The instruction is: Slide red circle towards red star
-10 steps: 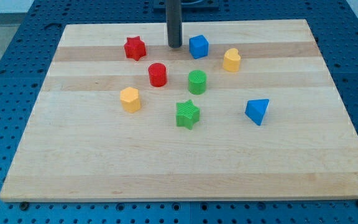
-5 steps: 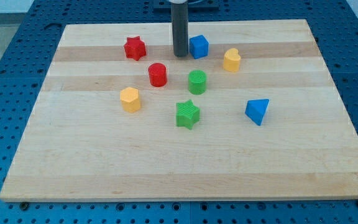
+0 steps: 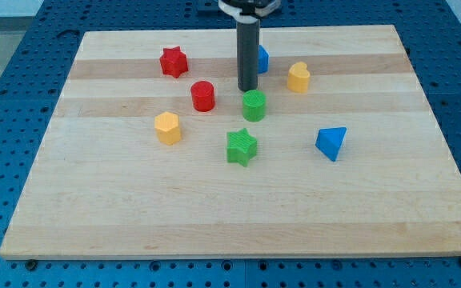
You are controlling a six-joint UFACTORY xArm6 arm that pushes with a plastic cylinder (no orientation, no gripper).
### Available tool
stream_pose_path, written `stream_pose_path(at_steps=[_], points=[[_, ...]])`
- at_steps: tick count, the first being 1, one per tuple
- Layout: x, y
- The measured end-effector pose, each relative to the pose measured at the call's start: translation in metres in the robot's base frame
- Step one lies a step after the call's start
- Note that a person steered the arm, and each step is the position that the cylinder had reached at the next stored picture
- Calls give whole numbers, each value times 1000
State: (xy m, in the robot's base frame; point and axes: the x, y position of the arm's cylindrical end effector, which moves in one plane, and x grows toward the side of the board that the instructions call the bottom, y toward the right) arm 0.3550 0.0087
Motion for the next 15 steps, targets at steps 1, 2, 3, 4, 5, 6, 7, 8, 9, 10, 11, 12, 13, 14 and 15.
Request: stream_pose_path(at_steps=[1,2,3,4,5,6,7,8,9,10,11,12,13,14,15], points=[[5,-11],[5,-26],[9,-36],[13,-36],[26,-39],[30,-39],[37,-39],[42,-48],[42,-71],[42,-71],[37,-77],[35,-81],[32,-86],[28,-87],[15,-87]])
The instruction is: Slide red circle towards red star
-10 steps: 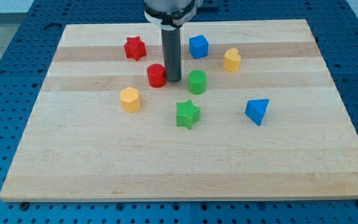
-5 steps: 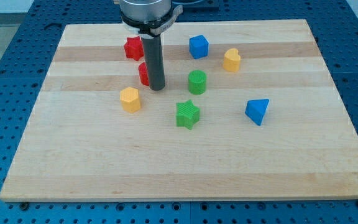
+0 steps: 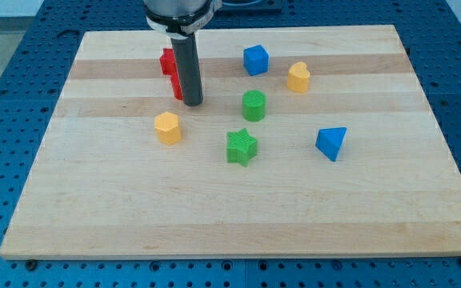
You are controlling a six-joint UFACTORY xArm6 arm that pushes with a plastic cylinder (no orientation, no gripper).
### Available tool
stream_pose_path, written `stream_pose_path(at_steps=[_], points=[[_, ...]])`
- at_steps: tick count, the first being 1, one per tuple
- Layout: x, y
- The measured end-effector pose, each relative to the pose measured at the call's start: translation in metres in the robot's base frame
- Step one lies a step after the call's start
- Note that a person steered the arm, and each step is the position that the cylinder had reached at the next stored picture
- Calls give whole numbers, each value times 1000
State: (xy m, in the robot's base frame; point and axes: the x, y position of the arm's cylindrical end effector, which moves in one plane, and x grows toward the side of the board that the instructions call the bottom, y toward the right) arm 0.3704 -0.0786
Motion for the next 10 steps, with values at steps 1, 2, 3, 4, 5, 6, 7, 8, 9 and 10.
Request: stream_pose_path(at_steps=[1,2,3,4,5,6,7,8,9,10], points=[[-2,0],[-2,-5],[-3,-9],[-8,-12],[-21,-13],[-21,-13],[-23,-17],[-20,-13],[-13,-3],[-13,7]])
